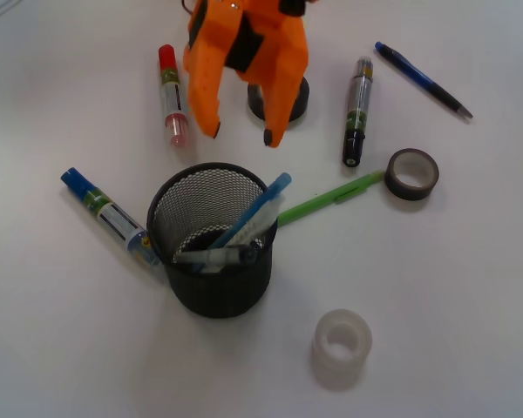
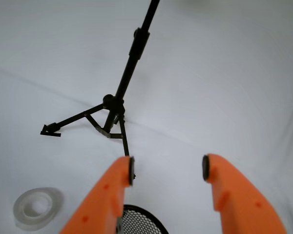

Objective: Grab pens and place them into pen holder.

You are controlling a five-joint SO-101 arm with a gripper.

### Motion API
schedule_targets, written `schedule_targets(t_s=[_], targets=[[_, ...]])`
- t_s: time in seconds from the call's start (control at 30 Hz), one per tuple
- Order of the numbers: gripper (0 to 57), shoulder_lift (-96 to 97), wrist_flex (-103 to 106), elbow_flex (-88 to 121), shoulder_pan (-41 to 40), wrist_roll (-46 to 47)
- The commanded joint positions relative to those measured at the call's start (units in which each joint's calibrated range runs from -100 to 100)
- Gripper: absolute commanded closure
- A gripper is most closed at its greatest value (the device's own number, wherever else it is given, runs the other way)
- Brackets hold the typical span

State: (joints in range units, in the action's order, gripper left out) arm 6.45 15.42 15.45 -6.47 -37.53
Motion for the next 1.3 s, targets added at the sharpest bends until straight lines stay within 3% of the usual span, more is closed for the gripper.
schedule_targets(t_s=[0.0, 0.47, 0.97, 1.27], targets=[[40.6, -8.0, -17.1, -8.7, -0.4, 0.2], [41.0, -19.9, -55.0, -13.6, -2.8, -13.4], [41.0, -16.9, -81.6, -13.2, -11.9, 17.5], [41.0, 3.5, -81.8, -18.8, -13.8, 25.4]])
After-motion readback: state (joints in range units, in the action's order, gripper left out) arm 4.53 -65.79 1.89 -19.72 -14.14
